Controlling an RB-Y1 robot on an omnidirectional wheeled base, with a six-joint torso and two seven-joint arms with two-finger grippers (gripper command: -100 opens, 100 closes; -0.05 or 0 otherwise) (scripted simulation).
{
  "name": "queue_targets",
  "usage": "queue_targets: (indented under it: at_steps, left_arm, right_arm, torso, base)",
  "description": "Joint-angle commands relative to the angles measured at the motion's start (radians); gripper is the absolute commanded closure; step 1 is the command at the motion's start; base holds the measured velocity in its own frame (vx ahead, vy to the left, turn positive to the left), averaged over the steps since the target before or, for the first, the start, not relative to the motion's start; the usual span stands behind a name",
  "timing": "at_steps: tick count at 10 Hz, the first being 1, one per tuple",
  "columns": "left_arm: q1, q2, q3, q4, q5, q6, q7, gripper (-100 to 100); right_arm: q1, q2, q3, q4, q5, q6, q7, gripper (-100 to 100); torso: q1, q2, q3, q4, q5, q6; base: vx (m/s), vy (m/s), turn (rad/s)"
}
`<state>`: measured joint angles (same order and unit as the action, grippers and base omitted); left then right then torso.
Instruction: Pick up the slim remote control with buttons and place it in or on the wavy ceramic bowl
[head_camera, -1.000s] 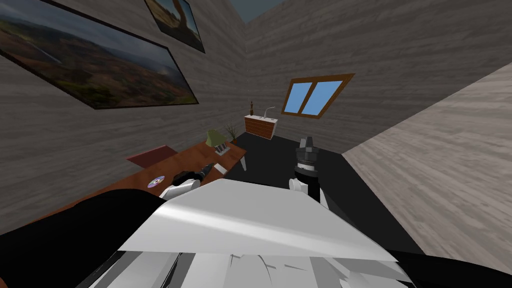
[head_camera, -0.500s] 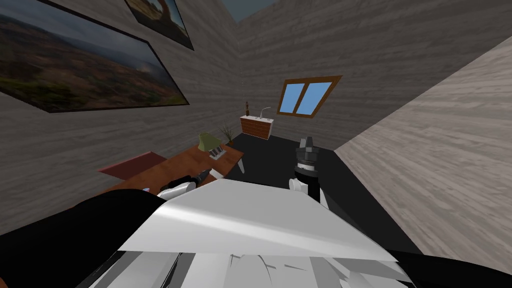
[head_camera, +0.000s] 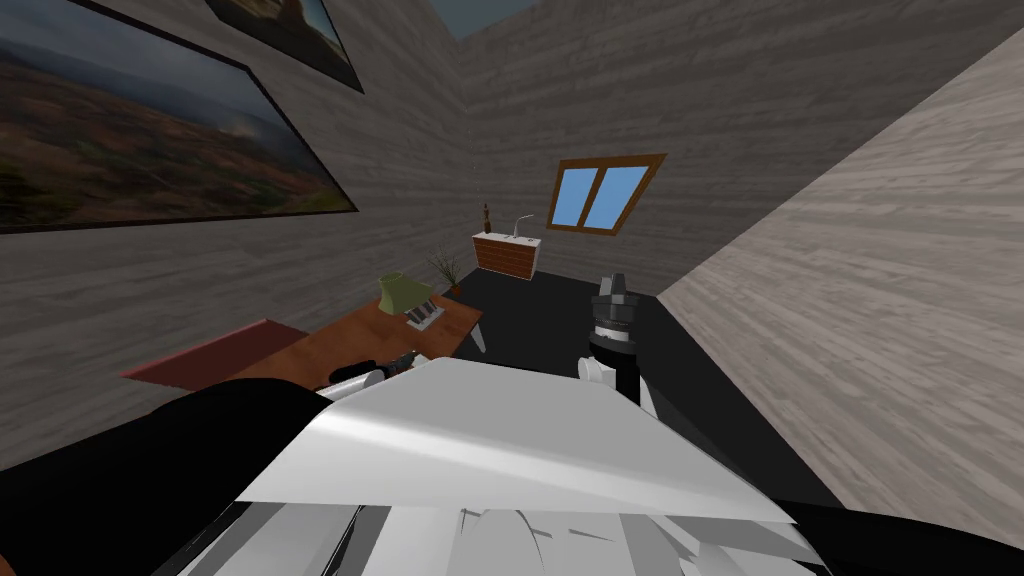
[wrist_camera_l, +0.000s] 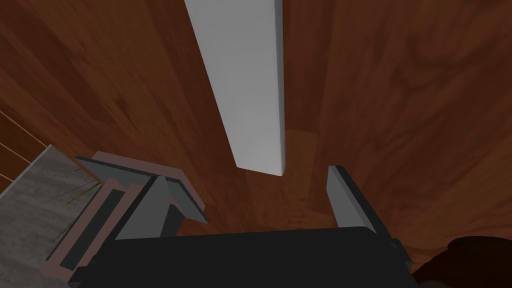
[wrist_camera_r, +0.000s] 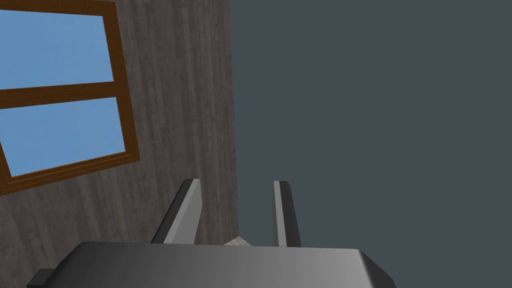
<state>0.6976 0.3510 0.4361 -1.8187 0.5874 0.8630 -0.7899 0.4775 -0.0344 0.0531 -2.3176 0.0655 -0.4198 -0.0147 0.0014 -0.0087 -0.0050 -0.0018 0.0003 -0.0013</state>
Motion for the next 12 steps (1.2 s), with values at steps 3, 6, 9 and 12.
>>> queue_targets:
  at_steps: [3, 6, 9, 12]
  left_arm:
    - [0.033, -0.001, 0.029, 0.051, 0.059, 0.111, -0.055, -100]
    - [0.048, -0.001, 0.047, 0.095, 0.095, 0.187, -0.089, -100]
    - [0.067, -0.001, 0.068, 0.15, 0.139, 0.271, -0.13, -100]
    - [0.083, 0.003, 0.083, 0.191, 0.171, 0.336, -0.16, -100]
  right_arm:
    - [0.0, 0.0, 0.0, 0.0, 0.0, 0.0, 0.0, 0]
    - [0.0, 0.0, 0.0, 0.0, 0.0, 0.0, 0.0, 0]
    - [0.0, 0.0, 0.0, 0.0, 0.0, 0.0, 0.0, 0]
    - [0.0, 0.0, 0.0, 0.0, 0.0, 0.0, 0.0, 0]
  torso:
    - [0.0, 0.001, 0.001, 0.0, 0.0, 0.0]
    - [-0.001, 0.0, 0.0, 0.0, 0.0, -0.001]
    - [-0.001, 0.001, 0.0, 0.0, 0.0, 0.0]
    - [-0.001, 0.002, 0.001, 0.0, 0.0, 0.0]
  base:
    - [0.116, 0.034, -0.106]
    - [0.12, 0.03, -0.083]
    - [0.108, 0.038, -0.1]
    - [0.093, 0.037, -0.065]
